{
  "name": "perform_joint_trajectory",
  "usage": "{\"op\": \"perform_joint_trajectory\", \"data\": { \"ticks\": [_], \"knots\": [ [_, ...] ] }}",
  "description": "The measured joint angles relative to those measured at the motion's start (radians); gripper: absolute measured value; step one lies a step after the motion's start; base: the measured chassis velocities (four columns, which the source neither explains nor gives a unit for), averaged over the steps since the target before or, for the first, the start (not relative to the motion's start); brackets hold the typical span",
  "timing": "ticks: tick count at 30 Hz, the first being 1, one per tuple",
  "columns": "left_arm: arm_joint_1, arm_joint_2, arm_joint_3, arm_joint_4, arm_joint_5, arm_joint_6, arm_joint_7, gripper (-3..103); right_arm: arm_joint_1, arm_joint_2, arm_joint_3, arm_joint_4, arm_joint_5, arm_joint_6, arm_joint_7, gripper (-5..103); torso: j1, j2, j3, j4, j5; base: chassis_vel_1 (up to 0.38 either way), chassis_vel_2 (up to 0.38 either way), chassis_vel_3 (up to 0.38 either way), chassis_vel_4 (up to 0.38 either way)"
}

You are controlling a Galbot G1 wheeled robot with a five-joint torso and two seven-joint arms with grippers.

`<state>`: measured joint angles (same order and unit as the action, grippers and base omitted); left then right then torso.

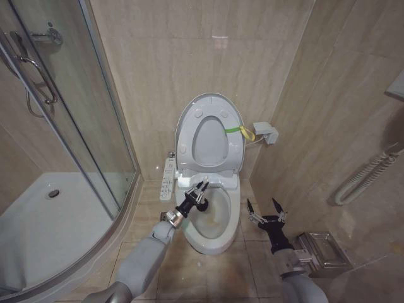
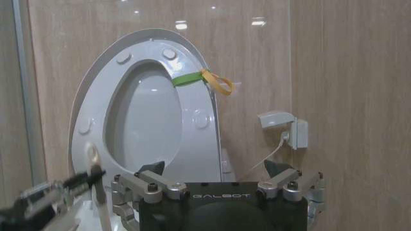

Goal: Open the toilet lid, clean the toilet bowl with a toilet brush, close the toilet lid, and flush.

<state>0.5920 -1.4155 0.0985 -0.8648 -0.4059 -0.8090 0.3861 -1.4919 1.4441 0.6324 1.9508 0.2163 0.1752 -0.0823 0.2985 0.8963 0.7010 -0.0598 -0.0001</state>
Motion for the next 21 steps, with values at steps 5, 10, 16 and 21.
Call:
{"op": "perform_joint_trajectory", "data": {
  "ticks": [5,10,16,21],
  "knots": [
    [0.012,0.034,-0.014,-0.134,0.011,0.086,-0.072,19,0.0,0.0,0.0,0.0,0.0,0.0,0.0,100,0.0,0.0,0.0,-0.0001,0.0001,0.0,0.0,0.0,0.0],
    [0.038,0.058,-0.001,-0.245,0.016,0.154,-0.154,19,0.0,0.0,0.0,0.0,0.0,0.0,0.0,100,0.0,0.0,0.0,0.0,0.0001,0.0,0.0,0.0,0.0],
    [0.086,0.084,0.026,-0.37,0.015,0.232,-0.258,19,0.0,0.0,0.0,0.0,0.0,0.0,0.0,100,0.0,0.0,0.0,-0.0001,0.0001,0.0,0.0,0.0,0.0],
    [0.15,0.121,0.03,-0.484,0.031,0.279,-0.313,19,0.0,0.0,0.0,0.0,0.0,0.0,0.0,100,0.0,0.0,0.0,0.0,0.0,0.0,0.0,0.0,0.0]
  ]
}}
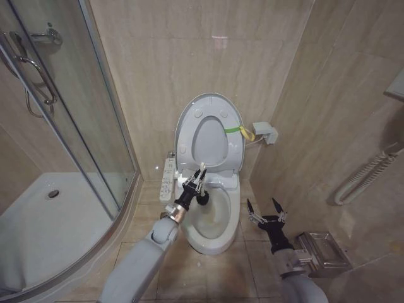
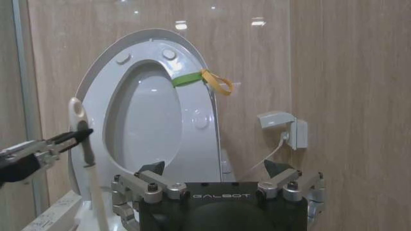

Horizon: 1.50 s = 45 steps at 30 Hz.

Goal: Open the toilet lid, clean the toilet bowl with a toilet brush, close the toilet lid, and flush.

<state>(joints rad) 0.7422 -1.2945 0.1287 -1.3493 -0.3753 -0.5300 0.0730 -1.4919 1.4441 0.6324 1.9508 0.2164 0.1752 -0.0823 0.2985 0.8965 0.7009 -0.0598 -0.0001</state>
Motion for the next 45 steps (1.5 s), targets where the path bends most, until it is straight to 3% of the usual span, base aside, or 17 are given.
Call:
{"op": "perform_joint_trajectory", "data": {
  "ticks": [14,22,31,38,45],
  "knots": [
    [0.154,0.096,-0.091,-0.251,0.057,0.091,-0.095,19,0.0,0.0,0.0,0.0,0.0,0.0,0.0,100,0.0,0.0,0.0,-0.0001,-0.0001,0.0,0.0,0.0,0.0],
    [0.335,0.15,-0.211,-0.416,0.143,0.122,-0.142,19,0.0,0.0,0.0,0.0,0.0,0.0,0.0,100,0.0,0.0,0.0,0.0,0.0,0.0,0.0,0.0,0.0],
    [0.506,0.173,-0.3,-0.569,0.166,0.141,-0.172,19,0.0,0.0,0.0,0.0,0.0,0.0,0.0,100,0.0,0.0,0.0,-0.0002,-0.0001,0.0,0.0,0.0,0.0],
    [0.61,0.163,-0.385,-0.596,0.201,0.113,-0.174,19,0.0,0.0,0.0,0.0,0.0,0.0,0.0,100,0.0,0.0,0.0,0.0001,0.0,0.0,0.0,0.0,0.0],
    [0.655,0.161,-0.471,-0.531,0.199,0.07,-0.218,19,0.0,0.0,0.0,0.0,0.0,0.0,0.0,100,0.0,0.0,0.0,0.0,-0.0001,0.0,0.0,0.0,0.0]
  ]
}}
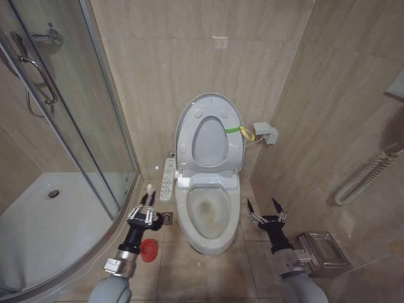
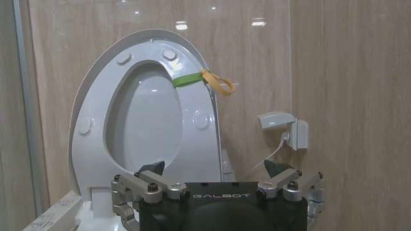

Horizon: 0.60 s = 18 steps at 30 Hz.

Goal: Open the toilet lid, clean the toilet bowl with a toilet brush, close the toilet lid, and flush.

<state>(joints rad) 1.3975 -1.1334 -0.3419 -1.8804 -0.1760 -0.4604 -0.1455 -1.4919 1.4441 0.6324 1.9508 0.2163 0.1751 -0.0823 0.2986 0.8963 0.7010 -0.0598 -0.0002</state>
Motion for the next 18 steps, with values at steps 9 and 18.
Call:
{"op": "perform_joint_trajectory", "data": {
  "ticks": [9,18],
  "knots": [
    [0.022,-0.025,-0.052,0.084,-0.021,-0.027,-0.068,19,0.0,0.0,0.0,0.0,0.0,0.0,0.0,100,0.0,0.0,0.0,0.0,0.0001,0.0,0.0,0.0,0.0],
    [-0.014,-0.059,-0.069,0.236,-0.043,-0.087,-0.075,19,0.0,0.0,0.0,0.0,0.0,0.0,0.0,100,0.0,0.0,0.0,0.0,0.0001,0.0,0.0,0.0,0.0]
  ]
}}
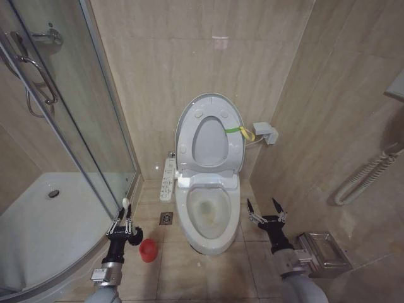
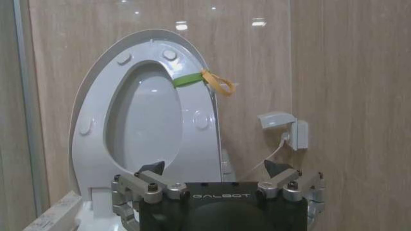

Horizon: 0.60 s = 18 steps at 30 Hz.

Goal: Open the toilet lid, clean the toilet bowl with a toilet brush, close the toilet lid, and flush.

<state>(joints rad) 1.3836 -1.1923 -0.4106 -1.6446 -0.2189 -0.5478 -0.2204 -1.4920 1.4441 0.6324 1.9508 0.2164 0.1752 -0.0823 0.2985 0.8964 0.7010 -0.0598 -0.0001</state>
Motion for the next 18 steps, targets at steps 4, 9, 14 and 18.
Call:
{"op": "perform_joint_trajectory", "data": {
  "ticks": [4,9,14,18],
  "knots": [
    [-0.048,-0.002,-0.001,0.1,-0.032,-0.044,0.021,19,0.0,0.0,0.0,0.0,0.0,0.0,0.0,100,0.0,0.0,0.0,0.0,0.0,0.0,0.0,0.0,0.0],
    [-0.101,-0.009,0.029,0.197,-0.083,-0.095,0.075,19,0.0,0.0,0.0,0.0,0.0,0.0,0.0,100,0.0,0.0,0.0,0.0,0.0,0.0,0.0,0.0,0.0],
    [-0.157,-0.03,0.082,0.28,-0.157,-0.152,0.15,19,0.0,0.0,0.0,0.0,0.0,0.0,0.0,100,0.0,0.0,0.0,-0.0002,0.0001,0.0,0.0,0.0,0.0],
    [-0.18,-0.042,0.102,0.329,-0.164,-0.163,0.16,19,0.0,0.0,0.0,0.0,0.0,0.0,0.0,100,0.0,0.0,0.0,0.0,0.0001,0.0,0.0,0.0,0.0]
  ]
}}
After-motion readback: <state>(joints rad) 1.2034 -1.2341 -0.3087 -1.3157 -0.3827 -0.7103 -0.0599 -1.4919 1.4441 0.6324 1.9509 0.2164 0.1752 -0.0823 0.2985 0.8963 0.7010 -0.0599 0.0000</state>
